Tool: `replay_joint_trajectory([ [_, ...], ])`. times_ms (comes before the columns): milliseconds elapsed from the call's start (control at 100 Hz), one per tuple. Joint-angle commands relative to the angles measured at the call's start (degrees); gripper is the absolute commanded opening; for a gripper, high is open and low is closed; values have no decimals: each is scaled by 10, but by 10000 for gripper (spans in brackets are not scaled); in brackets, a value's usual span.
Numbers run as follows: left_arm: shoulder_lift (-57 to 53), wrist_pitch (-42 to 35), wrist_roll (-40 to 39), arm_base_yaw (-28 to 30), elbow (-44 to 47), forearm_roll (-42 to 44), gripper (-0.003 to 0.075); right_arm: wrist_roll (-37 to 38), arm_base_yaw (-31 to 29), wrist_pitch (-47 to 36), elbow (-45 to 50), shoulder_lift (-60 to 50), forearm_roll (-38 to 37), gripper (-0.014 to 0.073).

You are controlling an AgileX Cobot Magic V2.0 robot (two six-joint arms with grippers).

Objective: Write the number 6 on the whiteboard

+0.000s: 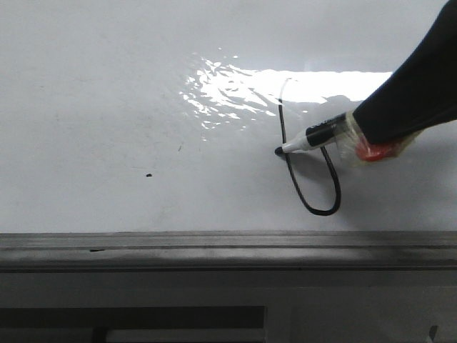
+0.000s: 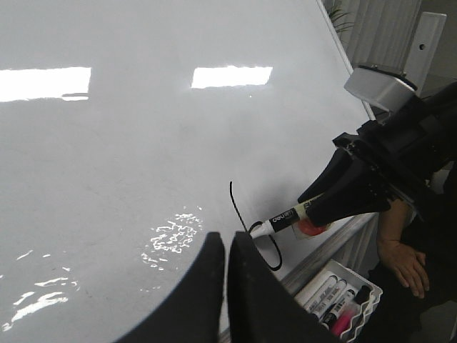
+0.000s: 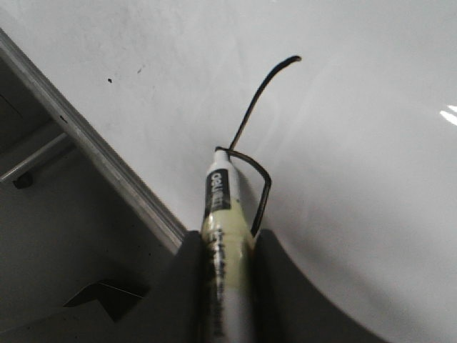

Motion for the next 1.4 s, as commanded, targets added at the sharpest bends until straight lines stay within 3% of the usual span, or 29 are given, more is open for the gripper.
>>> replay_joint_trajectory([
  [0, 4, -33, -5, 2, -16, -10, -19, 3, -3, -31, -32, -11, -18, -64],
  [230, 4, -38, -4, 2, -16, -10, -19, 3, 30, -1, -136, -86, -18, -64],
  [480, 23, -17, 3, 2, -22, -9, -8, -8, 37, 80, -155, -85, -19, -64],
  [550, 46, 21, 21, 2, -39, 5, 49, -11, 37, 108, -155, -76, -19, -64],
  [700, 127, 110, 65, 2, -94, 26, 274, -23, 38, 142, -155, -52, -7, -64],
  [770, 171, 150, 89, 2, -122, 31, 319, -57, 50, 149, -155, -43, 14, -64],
  [920, 261, 224, 178, 1, -180, 31, 317, -111, 111, 154, -155, -25, 23, -64],
  [1070, 327, 284, 239, 1, -244, 31, 317, -117, 171, 143, -155, -7, 14, -64],
  [1280, 396, 375, 275, 1, -318, 28, 317, -117, 198, 97, -155, 8, 8, -64],
  [1390, 418, 385, 275, 1, -333, 18, 317, -117, 199, 87, -155, 8, 8, -64],
])
